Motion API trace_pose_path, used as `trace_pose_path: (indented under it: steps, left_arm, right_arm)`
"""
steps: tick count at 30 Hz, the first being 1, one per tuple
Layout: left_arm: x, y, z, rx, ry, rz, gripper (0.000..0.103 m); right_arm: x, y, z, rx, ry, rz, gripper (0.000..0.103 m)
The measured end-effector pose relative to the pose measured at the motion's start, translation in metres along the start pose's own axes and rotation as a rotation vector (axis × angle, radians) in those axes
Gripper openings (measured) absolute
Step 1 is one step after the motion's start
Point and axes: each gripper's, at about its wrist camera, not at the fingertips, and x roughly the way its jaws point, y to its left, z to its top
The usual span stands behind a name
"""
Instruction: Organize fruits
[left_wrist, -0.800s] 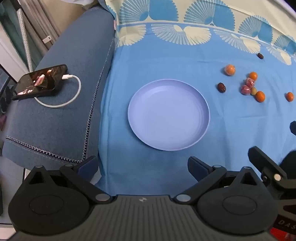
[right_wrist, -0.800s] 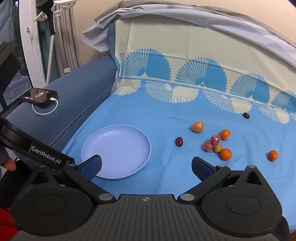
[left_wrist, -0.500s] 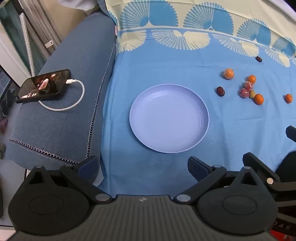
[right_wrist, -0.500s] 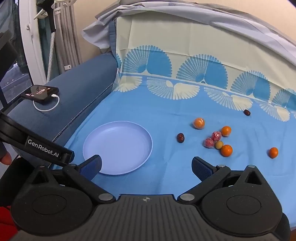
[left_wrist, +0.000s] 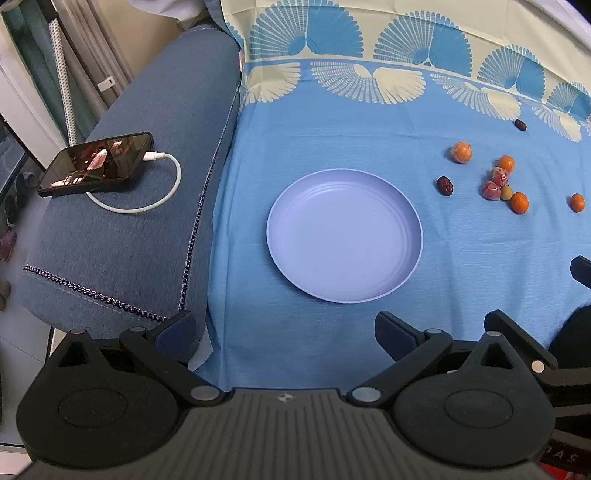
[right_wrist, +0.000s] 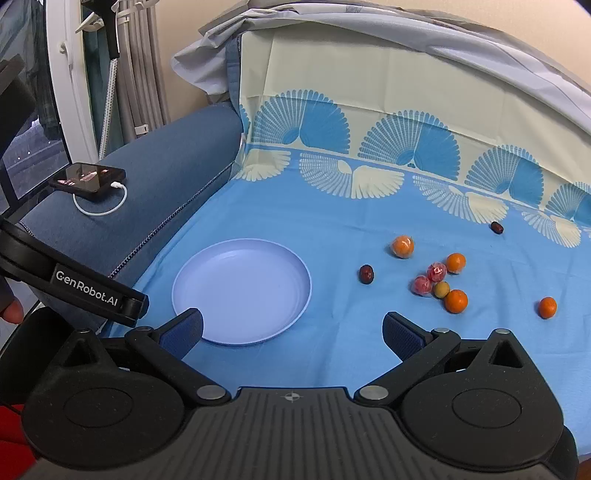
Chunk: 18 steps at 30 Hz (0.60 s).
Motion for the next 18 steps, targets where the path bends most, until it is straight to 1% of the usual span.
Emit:
trace_pose_path:
  steps: [18]
  left_arm:
    - [-0.0006, 0.0001, -0.004, -0.004, -0.006, 0.0, 0.103]
  right_arm:
    - [-0.0004, 0.0038, -0.0022, -0.005, 0.006, -0.001, 0.103]
